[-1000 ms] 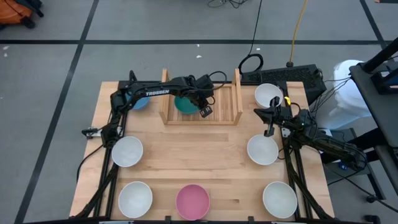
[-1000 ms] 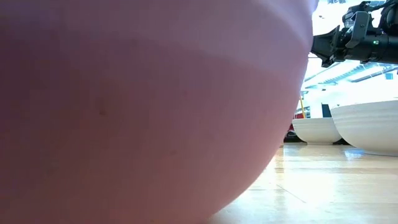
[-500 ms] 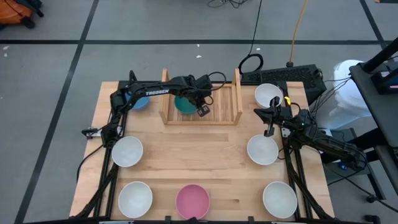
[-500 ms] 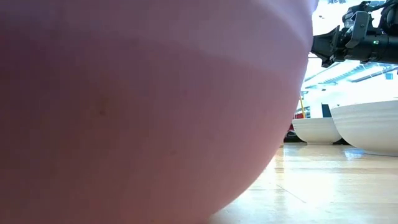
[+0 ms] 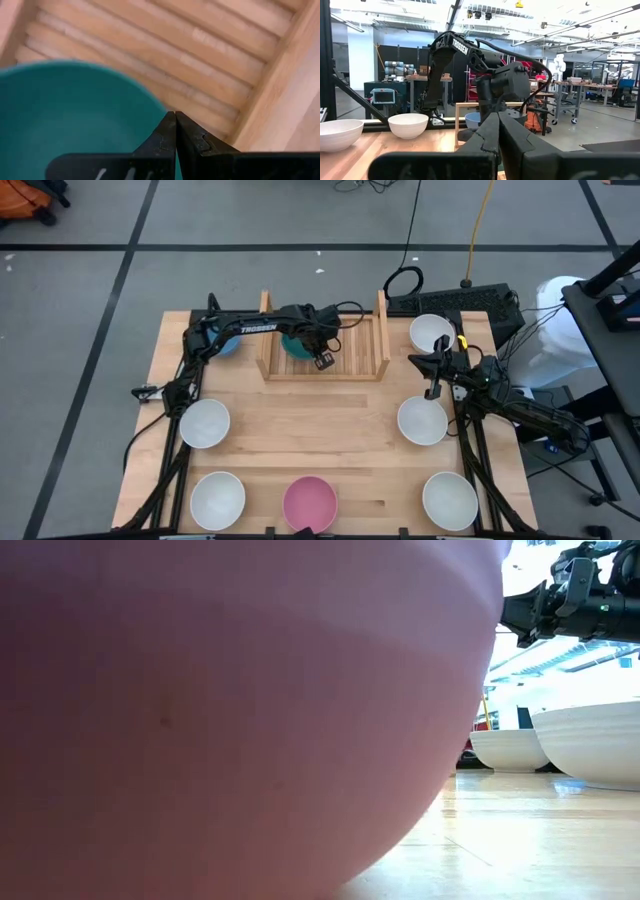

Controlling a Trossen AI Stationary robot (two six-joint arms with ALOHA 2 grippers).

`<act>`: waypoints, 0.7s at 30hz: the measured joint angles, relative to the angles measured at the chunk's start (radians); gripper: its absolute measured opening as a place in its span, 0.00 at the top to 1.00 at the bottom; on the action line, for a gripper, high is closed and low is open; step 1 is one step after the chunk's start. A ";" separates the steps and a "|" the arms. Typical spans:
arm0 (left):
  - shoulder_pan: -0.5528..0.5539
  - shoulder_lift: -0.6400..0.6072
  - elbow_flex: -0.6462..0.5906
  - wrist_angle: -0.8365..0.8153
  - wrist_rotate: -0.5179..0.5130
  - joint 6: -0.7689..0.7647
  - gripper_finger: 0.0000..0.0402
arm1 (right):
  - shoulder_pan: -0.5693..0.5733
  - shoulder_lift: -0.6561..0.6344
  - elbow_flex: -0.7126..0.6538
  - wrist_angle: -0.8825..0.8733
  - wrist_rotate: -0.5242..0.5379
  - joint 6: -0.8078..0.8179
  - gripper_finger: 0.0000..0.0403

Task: Place and stack bowls onto a shelf
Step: Put the dark green bowl on the shelf

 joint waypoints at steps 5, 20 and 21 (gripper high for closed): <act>0.009 0.000 0.000 -0.014 -0.002 -0.003 1.00 | 0.000 0.000 0.000 0.000 0.000 0.000 1.00; 0.012 -0.005 0.000 -0.046 0.048 -0.006 1.00 | 0.000 0.000 0.000 0.000 0.001 0.000 1.00; 0.012 -0.005 0.000 -0.053 0.048 -0.006 1.00 | 0.000 0.000 0.000 0.000 0.000 0.000 1.00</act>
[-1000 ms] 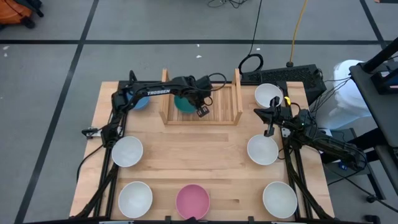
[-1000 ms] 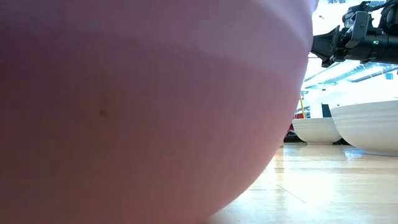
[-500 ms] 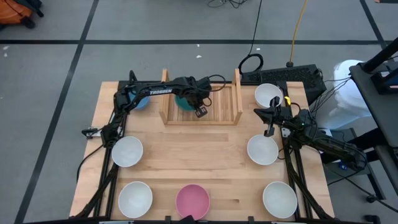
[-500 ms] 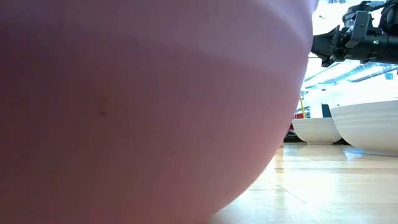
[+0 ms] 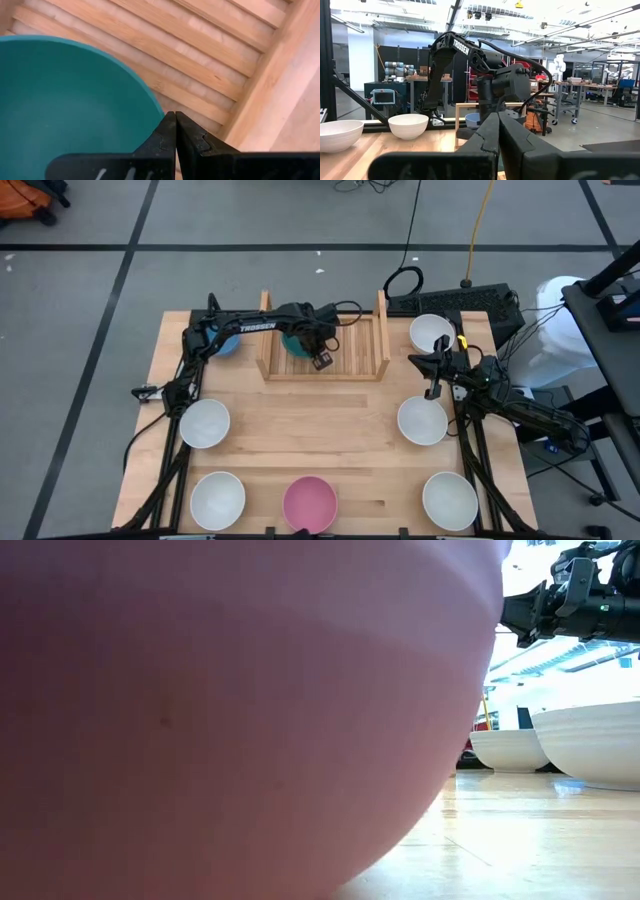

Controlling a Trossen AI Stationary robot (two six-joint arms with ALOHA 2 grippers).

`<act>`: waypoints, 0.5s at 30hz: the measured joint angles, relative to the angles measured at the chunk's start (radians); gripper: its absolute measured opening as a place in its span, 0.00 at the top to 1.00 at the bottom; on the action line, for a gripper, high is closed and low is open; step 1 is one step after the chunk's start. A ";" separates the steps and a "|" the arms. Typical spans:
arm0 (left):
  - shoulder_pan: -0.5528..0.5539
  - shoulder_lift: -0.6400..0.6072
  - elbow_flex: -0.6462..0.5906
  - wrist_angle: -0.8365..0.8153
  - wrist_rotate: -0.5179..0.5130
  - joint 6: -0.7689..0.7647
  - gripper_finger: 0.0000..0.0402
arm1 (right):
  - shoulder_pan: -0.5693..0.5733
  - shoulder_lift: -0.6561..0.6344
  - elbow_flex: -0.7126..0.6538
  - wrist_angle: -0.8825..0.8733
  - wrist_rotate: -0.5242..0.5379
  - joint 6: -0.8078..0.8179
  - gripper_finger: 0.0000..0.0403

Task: Place and stack bowls onto a shelf
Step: Put the dark green bowl on the shelf

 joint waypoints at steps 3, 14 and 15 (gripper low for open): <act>0.000 0.000 0.000 -0.023 0.003 0.004 1.00 | 0.000 0.000 0.000 0.000 0.000 0.000 1.00; 0.014 -0.077 0.002 -0.024 0.000 0.015 1.00 | 0.000 0.000 0.000 -0.004 0.002 0.000 1.00; 0.017 -0.088 0.002 -0.024 -0.002 0.019 1.00 | 0.000 0.000 0.000 -0.004 0.002 0.000 1.00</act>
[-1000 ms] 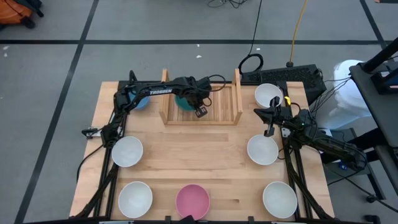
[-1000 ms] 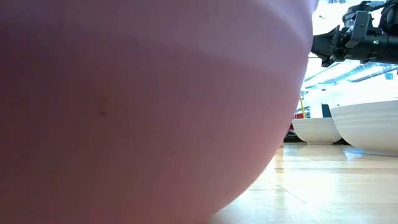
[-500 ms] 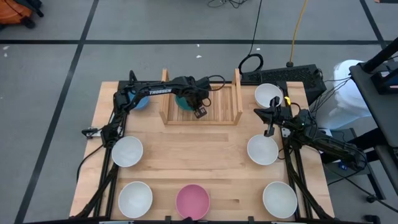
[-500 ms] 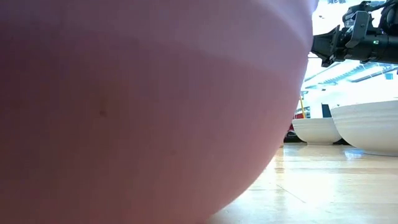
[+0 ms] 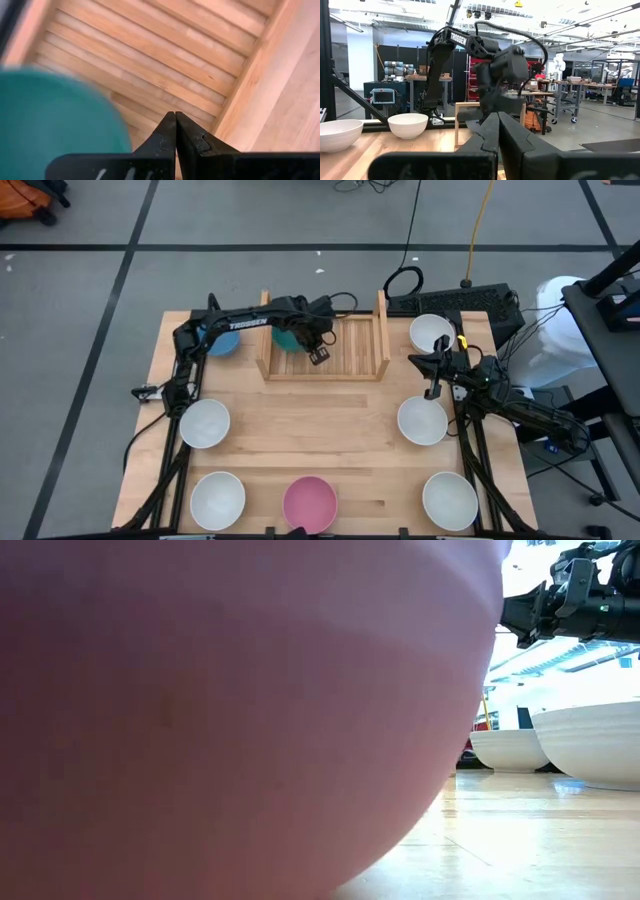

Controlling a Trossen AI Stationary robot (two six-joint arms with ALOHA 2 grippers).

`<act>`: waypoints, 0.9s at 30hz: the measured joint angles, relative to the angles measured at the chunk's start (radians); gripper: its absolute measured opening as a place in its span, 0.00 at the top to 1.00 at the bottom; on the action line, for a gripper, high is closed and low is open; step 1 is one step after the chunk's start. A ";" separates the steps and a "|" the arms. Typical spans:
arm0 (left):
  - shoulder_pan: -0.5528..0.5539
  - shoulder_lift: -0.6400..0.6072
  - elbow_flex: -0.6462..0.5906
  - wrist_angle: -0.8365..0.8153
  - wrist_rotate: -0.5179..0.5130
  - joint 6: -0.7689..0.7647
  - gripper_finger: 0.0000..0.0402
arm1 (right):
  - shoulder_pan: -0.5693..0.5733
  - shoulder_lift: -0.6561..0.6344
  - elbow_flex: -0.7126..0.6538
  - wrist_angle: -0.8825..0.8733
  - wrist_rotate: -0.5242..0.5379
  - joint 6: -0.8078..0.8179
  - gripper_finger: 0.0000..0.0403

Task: Place and stack bowls onto a shelf
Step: Put the dark green bowl on the shelf, then put the middle right white bowl on the shelf

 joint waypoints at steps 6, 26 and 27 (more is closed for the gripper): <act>0.011 -0.029 0.000 -0.003 -0.019 0.003 1.00 | 0.000 0.000 0.000 -0.002 0.000 0.001 1.00; 0.004 -0.369 0.000 0.006 0.037 -0.040 0.98 | 0.000 0.000 0.000 0.056 0.007 0.107 1.00; 0.003 -0.395 0.000 0.005 0.037 -0.039 0.98 | 0.000 0.000 0.000 0.071 0.021 0.136 1.00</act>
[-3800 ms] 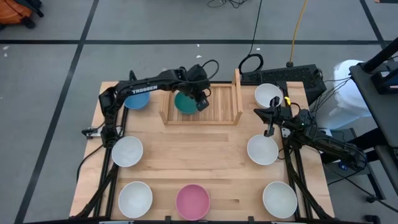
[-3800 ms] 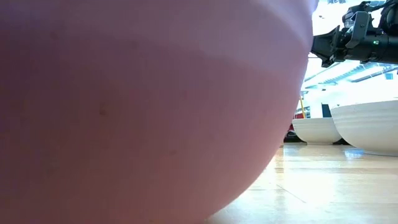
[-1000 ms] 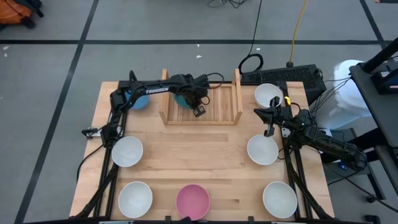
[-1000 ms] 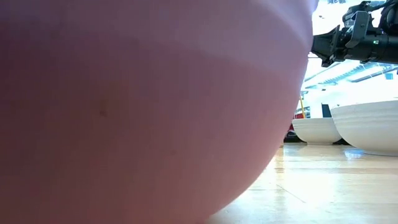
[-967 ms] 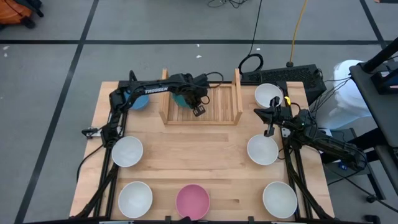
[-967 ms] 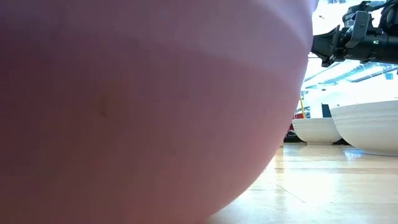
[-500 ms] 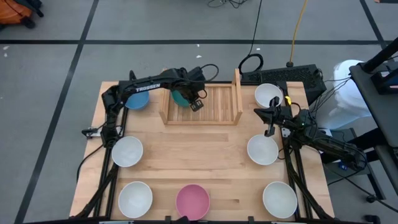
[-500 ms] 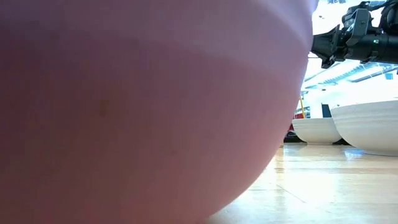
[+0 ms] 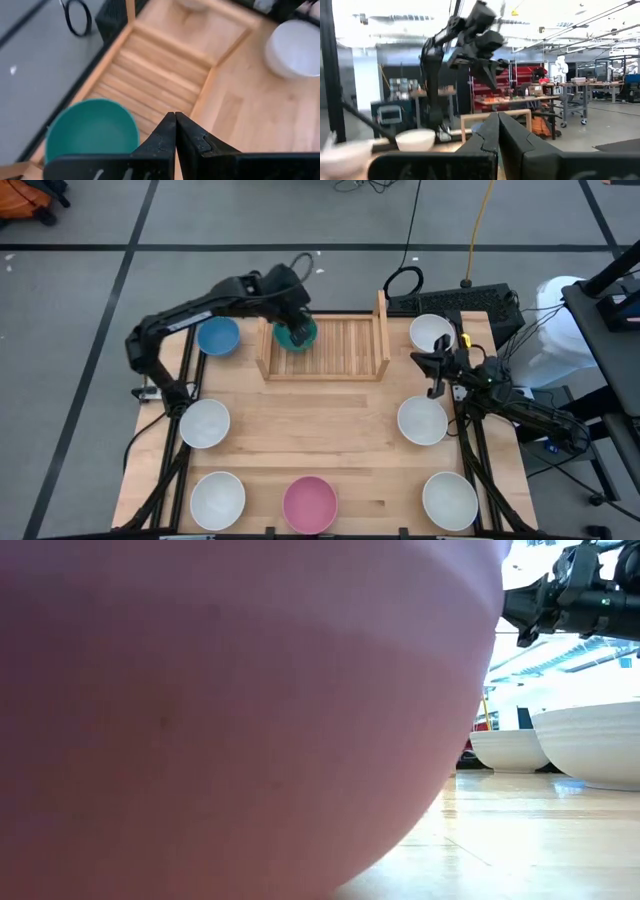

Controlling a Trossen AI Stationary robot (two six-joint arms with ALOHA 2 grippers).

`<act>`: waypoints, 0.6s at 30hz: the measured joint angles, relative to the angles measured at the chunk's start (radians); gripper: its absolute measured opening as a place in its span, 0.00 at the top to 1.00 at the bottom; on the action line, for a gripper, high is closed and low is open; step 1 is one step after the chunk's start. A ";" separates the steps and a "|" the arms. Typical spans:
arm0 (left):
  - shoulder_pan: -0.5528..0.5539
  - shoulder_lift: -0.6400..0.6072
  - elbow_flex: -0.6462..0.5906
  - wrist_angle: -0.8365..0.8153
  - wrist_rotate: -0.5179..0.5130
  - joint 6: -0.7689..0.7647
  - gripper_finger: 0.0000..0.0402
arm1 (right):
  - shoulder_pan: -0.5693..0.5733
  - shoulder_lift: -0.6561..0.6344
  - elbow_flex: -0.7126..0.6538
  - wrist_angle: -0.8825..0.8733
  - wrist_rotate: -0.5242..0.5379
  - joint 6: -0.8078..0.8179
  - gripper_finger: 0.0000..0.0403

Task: Place and stack bowls onto a shelf
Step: Put the middle right white bowl on the shelf

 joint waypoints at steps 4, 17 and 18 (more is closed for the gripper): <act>0.000 -0.081 0.000 -0.007 -0.003 0.004 0.98 | 0.000 0.001 0.013 0.012 0.083 0.104 1.00; 0.000 -0.194 0.000 -0.113 -0.011 0.012 0.98 | 0.000 0.069 0.404 -0.588 0.220 -0.105 1.00; 0.000 -0.198 0.000 -0.121 -0.011 0.028 0.98 | 0.000 0.085 0.451 -0.657 0.225 -0.119 1.00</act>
